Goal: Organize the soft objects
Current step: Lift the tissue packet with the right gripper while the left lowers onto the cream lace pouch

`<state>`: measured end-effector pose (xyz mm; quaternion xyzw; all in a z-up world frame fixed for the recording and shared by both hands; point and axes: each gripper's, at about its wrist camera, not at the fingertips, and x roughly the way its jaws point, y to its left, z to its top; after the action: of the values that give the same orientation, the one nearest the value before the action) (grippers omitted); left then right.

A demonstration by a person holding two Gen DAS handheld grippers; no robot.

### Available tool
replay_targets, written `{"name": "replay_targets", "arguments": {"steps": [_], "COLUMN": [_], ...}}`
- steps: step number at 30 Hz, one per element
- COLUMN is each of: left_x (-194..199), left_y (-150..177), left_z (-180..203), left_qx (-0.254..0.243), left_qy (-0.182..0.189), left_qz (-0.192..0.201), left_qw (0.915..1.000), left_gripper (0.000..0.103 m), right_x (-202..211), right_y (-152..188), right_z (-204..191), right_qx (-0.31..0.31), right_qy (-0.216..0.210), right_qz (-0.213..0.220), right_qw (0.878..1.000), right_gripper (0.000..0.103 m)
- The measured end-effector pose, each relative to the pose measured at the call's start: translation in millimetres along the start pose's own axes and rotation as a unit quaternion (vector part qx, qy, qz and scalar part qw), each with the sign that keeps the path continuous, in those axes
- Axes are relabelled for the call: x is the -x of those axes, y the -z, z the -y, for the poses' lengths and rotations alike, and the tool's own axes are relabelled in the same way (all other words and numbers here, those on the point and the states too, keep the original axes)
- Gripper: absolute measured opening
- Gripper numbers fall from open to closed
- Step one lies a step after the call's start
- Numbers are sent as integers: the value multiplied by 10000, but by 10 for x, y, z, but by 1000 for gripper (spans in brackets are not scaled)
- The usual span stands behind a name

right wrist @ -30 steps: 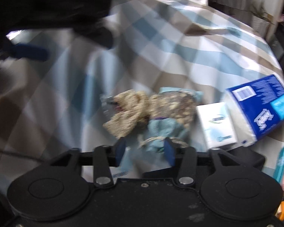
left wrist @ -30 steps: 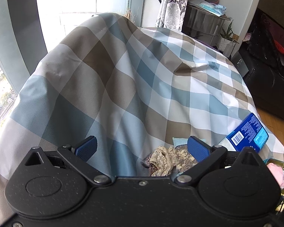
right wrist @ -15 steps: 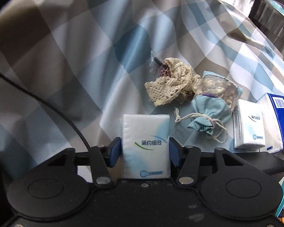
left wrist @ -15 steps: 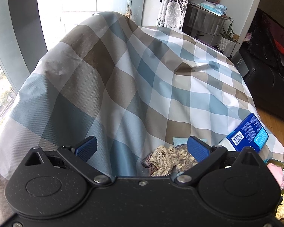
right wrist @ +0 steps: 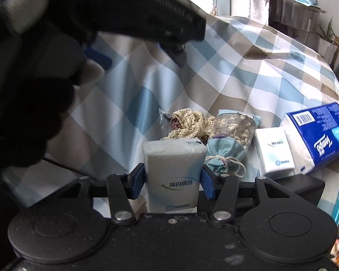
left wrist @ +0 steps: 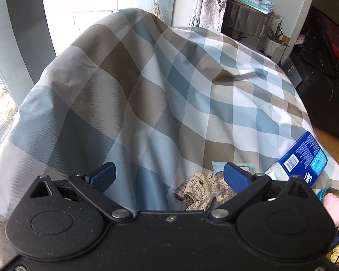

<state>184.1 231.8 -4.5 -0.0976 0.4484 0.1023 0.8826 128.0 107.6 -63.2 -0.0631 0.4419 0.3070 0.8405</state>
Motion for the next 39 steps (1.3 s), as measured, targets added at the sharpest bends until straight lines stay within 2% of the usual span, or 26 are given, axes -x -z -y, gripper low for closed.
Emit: {"name": "replay_targets", "arguments": {"steps": [4,8,12,14,16,19,22,26,30,35,36,38,39], "left_x": [-2,-47,-176,-265,-357,-499,-552,-618,-801,-891,-901,-907,-900], "left_y": [15,23,53,97,162,241,297,316,346,384,381,354,340], "left_z": [40,62,129,203,293,416,503,545,559,592,582,542,515], "left_qx": [-121,-227,-448,-722,-1030,-1388,-1611,-1699,-1690,-1776,-1735,-1628,-1545], "left_qy": [-63,-173,-289,-384,-455,-421,-164,-93,-28,-100,-97,-135,-89], "left_qz": [24,-13,-215,-383,-547,-769,-878,-968,-1232,-1223,-1207,-1138,-1140], "left_qw": [9999,9996,9983,9959,9921,9864,9829,9807,9779,9764,9774,9800,9814], "left_gripper": [98,98,98,96,85,84,84,84,82,82,80,62,60], "right_x": [194,421,655,758,847,892,888,872,822,800,795,801,805], "right_y": [37,-4,-48,-43,-19,20,57,105,111,115,117,119,119], "right_z": [79,223,349,430,512,637,714,744,745,726,723,723,730], "right_qx": [-327,-756,-1065,-1247,-1426,-1687,-1789,-1819,-1814,-1786,-1781,-1763,-1763], "right_qy": [-279,-321,117,363,543,610,735,888,932,978,993,1037,1061], "right_qz": [215,479,694,763,837,832,788,724,670,615,601,570,563], "right_qw": [9988,9955,9918,9886,9847,9803,9780,9766,9767,9771,9771,9772,9770], "right_gripper": [51,51,51,51,51,51,51,51,51,51,51,51,51]}}
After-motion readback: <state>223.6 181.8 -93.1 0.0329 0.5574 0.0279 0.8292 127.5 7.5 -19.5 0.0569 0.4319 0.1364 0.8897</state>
